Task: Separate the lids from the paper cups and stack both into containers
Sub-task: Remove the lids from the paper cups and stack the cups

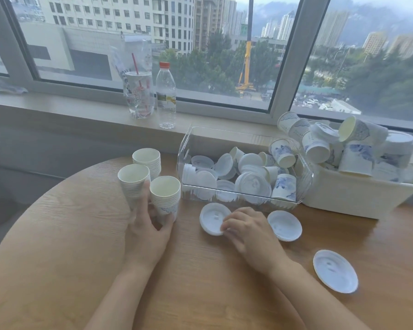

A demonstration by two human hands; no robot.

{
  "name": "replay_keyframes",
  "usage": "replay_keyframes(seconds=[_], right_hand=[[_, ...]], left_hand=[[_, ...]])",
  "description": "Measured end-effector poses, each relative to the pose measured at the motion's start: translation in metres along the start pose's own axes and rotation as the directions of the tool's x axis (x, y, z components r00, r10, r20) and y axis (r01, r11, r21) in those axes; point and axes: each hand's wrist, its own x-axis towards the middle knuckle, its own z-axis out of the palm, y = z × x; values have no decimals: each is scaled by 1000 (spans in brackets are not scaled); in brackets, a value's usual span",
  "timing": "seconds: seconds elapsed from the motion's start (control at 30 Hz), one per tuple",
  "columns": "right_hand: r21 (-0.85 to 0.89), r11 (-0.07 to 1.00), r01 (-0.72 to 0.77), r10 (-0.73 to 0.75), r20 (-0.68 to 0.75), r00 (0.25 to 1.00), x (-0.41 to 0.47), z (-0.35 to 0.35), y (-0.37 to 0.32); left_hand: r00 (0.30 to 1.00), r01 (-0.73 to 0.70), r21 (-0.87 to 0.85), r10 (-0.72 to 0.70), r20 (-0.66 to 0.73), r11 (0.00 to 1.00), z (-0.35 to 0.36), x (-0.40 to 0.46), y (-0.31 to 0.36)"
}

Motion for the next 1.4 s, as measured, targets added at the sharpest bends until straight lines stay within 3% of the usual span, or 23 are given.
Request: replay_keyframes(seconds=[0.4, 0.63, 0.77, 0.93, 1.07, 1.17, 1.4], right_hand=[[-78, 979, -188, 181, -92, 979, -63, -43, 52], [-130, 937, -323, 313, -93, 945, -89, -69, 76], [-78, 917, -391, 376, -162, 912, -94, -73, 88], [132, 925, -357, 380, -251, 890, -74, -79, 90], [284, 908, -306, 377, -242, 894, -54, -67, 94], [287, 910, -298, 373, -257, 891, -48, -53, 102], [273, 924, -267, 349, -322, 880, -47, -45, 111]], left_hand=[[975, -112, 130, 134, -178, 985, -11, -19, 24], [957, -222, 130, 241, -162, 966, 10, -19, 66], [949, -270, 85, 279, -146, 959, 33, -14, 93], [943, -332, 9, 332, 14, 943, 85, -7, 122], [915, -308, -42, 308, 261, 951, 134, 4, 137], [871, -332, 0, 306, 383, 943, 167, 15, 141], [800, -389, 97, 284, 528, 916, 216, 40, 147]])
